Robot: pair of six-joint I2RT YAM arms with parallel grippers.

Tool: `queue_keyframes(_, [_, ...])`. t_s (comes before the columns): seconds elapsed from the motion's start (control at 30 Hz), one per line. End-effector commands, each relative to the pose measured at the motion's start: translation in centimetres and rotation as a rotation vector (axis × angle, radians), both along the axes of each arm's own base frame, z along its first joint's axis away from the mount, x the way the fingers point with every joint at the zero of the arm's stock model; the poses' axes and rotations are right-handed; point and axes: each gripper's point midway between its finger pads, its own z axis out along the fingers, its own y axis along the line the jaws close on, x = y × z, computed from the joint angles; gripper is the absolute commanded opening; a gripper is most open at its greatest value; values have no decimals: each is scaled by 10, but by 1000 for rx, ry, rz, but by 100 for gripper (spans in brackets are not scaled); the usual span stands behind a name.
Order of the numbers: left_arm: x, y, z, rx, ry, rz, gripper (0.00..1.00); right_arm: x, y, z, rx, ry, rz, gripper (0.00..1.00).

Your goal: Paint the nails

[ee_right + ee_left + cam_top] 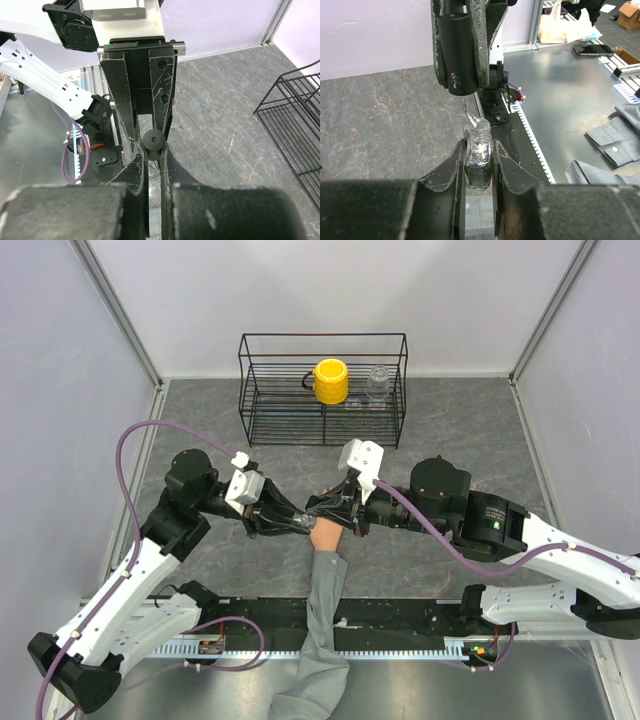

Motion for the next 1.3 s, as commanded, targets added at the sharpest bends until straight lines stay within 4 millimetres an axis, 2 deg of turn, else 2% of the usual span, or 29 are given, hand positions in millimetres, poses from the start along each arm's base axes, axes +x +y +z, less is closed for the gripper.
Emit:
queue_keyframes(0.0, [1,-1,13,-22,-38,6,2,0,-1,15,51,-20,6,0])
queue_keyframes(1.27, [3,-1,13,-20,-35,19,2,-2,-5,19,64,-24,8,0])
